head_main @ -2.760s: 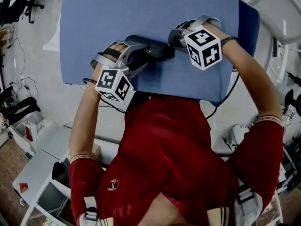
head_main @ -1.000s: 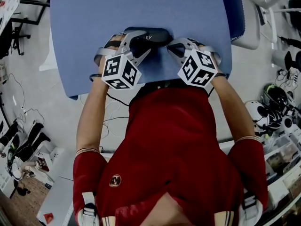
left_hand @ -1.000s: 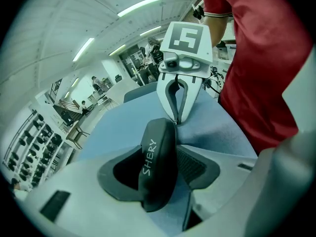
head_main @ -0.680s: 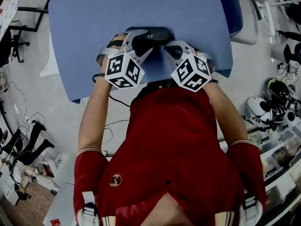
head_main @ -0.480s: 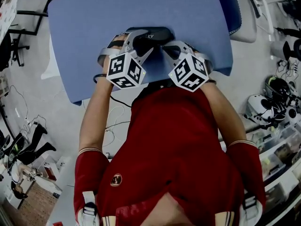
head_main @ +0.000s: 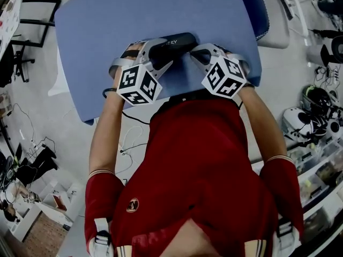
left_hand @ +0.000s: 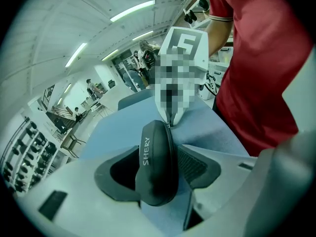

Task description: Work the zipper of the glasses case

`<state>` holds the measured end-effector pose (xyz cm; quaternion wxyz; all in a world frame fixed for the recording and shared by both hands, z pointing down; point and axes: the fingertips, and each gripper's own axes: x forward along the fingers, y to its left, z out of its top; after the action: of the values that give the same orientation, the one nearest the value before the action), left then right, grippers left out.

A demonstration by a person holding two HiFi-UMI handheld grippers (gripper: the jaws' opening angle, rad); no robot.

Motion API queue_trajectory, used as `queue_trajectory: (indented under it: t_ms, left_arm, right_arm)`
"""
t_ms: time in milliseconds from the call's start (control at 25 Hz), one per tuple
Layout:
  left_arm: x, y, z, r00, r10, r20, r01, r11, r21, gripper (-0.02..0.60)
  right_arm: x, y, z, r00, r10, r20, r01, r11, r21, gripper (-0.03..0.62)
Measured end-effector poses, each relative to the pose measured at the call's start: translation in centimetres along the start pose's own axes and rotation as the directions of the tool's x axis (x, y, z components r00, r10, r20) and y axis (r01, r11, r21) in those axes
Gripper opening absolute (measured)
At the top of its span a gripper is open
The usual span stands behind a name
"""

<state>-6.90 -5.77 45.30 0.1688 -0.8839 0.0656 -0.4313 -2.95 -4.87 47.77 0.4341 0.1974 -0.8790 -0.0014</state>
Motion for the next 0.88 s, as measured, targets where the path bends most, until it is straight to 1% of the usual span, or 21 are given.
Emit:
queue_trajectory:
  t_ms: [160,280,440,560,680,880]
  left_arm:
    - [-0.3,0.3,-0.8,1.000,-0.019,-0.016,0.018,0.999,-0.027,0.227]
    - [-0.3,-0.4,-0.9,0.997,-0.066,-0.034,0.065,0.997,-0.043,0.228]
    - [0.0,-1.6,0.0,0.994,-0.110,-0.028,0.108,0.992,-0.065,0.227]
    - [0.3,-2.4,0.4,0.990,-0.134,-0.036,0.132,0.989,-0.063,0.227]
    - [0.5,-2.9,1.1,0.989,-0.143,-0.034,0.140,0.988,-0.058,0.228]
    - [1.4,-3.4,2.5,0.989,-0.148,-0.020,0.148,0.989,-0.032,0.227]
  right_arm:
    - [-0.6,-0.2,-1.0,0.999,0.042,-0.011,-0.043,0.997,-0.063,0.000]
    - [-1.4,-0.3,-2.1,0.997,0.071,-0.023,-0.073,0.991,-0.108,0.000]
    - [-2.5,-1.0,-3.9,0.996,0.081,-0.033,-0.085,0.985,-0.151,0.000]
    - [-2.8,-1.9,-4.6,0.997,0.064,-0.042,-0.070,0.983,-0.169,0.000]
    - [-2.7,-2.8,-5.1,0.998,0.036,-0.050,-0.044,0.983,-0.177,0.000]
    - [-2.5,-4.4,-6.4,0.998,-0.018,-0.060,0.008,0.988,-0.152,0.000]
